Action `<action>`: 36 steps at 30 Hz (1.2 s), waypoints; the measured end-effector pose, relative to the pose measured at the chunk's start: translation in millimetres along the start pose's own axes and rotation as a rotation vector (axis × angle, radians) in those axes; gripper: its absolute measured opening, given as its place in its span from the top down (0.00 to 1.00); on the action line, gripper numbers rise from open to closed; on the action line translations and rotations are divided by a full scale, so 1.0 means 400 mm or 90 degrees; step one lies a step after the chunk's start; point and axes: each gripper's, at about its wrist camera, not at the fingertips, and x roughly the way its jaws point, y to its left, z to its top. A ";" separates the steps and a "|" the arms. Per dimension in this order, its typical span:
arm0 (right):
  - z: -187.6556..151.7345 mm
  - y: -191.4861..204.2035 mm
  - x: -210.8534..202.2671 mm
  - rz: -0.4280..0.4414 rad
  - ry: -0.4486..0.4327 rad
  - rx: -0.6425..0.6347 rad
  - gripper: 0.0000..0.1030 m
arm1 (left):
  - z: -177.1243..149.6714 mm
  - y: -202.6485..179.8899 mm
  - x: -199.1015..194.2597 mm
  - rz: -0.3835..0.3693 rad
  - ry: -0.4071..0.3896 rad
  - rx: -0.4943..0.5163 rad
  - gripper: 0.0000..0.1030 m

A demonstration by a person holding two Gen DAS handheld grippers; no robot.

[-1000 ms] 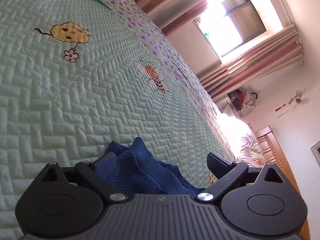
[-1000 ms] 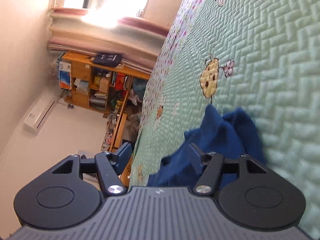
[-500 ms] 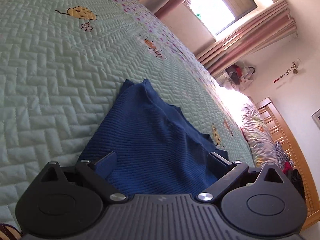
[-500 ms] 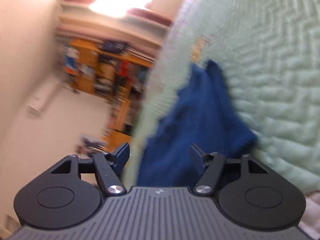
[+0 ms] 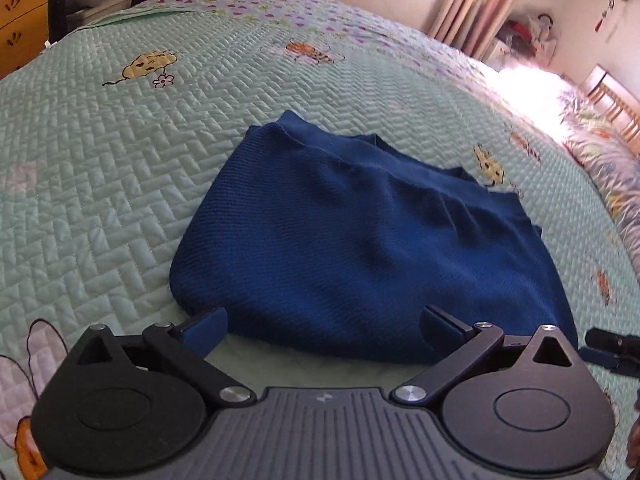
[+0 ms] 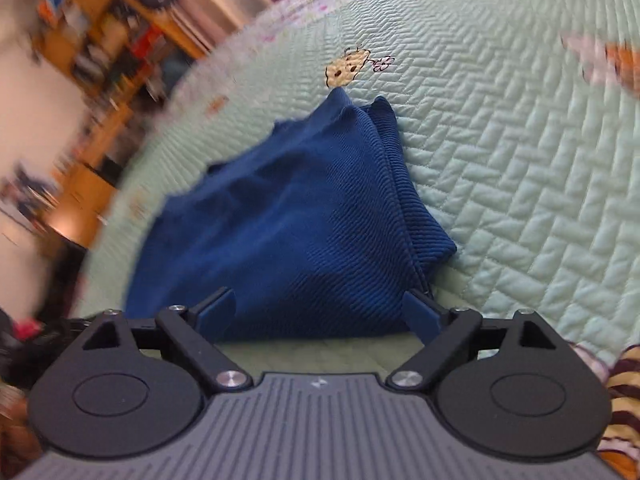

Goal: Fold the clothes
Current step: 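Lift both grippers above the folded sweater bundle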

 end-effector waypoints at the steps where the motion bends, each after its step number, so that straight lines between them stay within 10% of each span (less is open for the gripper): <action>1: 0.011 0.035 0.001 -0.029 0.007 -0.022 0.12 | 0.001 -0.013 -0.010 0.005 0.007 0.004 0.01; 13: 0.090 0.307 -0.041 -0.147 0.003 -0.147 0.04 | 0.075 -0.173 -0.100 0.087 0.075 0.098 0.01; 36: 0.102 0.318 0.095 -0.170 0.130 -0.167 0.04 | 0.110 -0.234 0.046 0.122 0.194 0.140 0.01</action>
